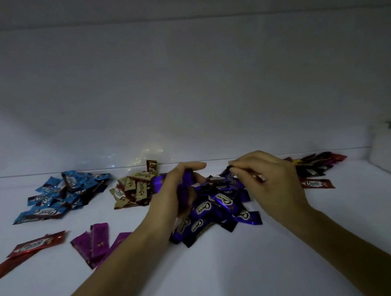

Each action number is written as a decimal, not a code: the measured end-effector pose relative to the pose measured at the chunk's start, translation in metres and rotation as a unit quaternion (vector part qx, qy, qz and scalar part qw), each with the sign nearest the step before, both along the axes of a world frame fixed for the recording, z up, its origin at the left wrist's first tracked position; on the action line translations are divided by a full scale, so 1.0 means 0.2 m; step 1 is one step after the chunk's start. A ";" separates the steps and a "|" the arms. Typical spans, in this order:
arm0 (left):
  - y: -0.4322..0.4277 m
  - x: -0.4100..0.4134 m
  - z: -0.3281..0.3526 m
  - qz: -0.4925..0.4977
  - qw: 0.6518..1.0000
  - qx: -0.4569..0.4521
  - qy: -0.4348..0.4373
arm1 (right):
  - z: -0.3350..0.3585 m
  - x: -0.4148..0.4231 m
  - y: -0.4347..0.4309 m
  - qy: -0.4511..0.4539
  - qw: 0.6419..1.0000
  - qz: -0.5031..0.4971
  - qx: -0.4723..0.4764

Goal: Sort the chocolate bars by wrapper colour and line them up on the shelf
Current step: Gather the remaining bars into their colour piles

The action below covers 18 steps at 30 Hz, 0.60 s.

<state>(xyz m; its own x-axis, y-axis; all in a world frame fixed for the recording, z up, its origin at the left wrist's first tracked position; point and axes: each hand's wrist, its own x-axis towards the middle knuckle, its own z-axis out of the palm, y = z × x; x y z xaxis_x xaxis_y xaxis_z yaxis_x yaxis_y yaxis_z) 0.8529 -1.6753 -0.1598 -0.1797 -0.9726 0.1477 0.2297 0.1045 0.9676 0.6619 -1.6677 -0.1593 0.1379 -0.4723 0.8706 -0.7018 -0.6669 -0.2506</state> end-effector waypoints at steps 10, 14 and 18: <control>0.05 0.03 0.05 -0.020 0.992 0.012 0.123 | -0.02 0.11 0.05 0.139 0.987 -0.005 0.081; 0.08 0.02 0.05 -0.089 0.983 0.014 0.161 | 0.00 0.20 0.10 0.118 0.992 0.025 0.045; 0.11 0.00 0.04 -0.120 0.986 0.025 0.109 | -0.01 0.23 0.11 0.073 0.995 0.058 0.033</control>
